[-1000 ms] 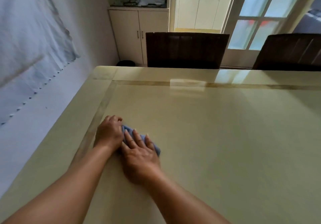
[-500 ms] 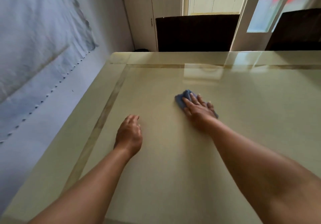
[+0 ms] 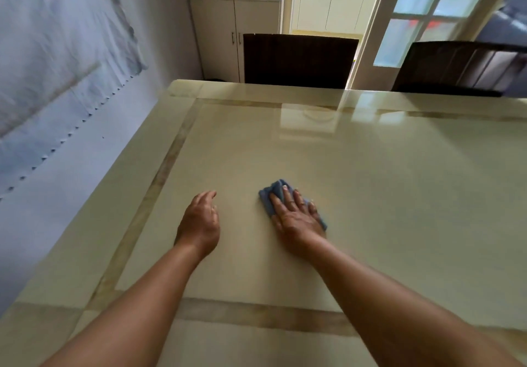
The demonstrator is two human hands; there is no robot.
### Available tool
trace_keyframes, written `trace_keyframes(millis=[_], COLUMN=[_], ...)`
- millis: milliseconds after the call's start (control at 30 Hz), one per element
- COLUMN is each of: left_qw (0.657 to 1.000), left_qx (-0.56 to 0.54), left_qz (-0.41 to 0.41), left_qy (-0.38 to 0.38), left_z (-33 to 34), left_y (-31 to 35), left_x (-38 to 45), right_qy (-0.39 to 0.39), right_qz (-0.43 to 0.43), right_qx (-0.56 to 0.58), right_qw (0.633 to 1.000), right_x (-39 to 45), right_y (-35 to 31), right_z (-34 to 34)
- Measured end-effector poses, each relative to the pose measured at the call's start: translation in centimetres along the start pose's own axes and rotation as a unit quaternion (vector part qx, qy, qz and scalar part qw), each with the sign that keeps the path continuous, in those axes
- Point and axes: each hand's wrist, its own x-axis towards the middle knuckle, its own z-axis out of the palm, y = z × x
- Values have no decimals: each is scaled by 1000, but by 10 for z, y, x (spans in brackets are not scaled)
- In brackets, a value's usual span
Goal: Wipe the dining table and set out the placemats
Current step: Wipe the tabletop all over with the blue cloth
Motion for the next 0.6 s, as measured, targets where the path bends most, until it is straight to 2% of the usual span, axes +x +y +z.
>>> trace_keyframes(millis=[167, 233, 333, 400, 600], left_qw=[999, 999, 999, 1000, 1000], left_qx=[-15, -10, -3, 1, -5], left_qz=[-23, -27, -30, -23, -1], left_qy=[30, 28, 19, 11, -27], left_z=[-15, -20, -21, -17, 2], left_y=[-6, -12, -19, -20, -12], left_x=[-20, -28, -39, -44, -51], right_qy=[-40, -55, -59, -48, 16], right_qz=[-154, -205, -233, -204, 5], right_qx=[-14, -30, -28, -23, -17], right_qw=[987, 977, 970, 978, 1000], right_x=[-48, -63, -66, -58, -36], right_y=[-94, -109, -102, -83, 26], right_z=[63, 79, 78, 64, 7])
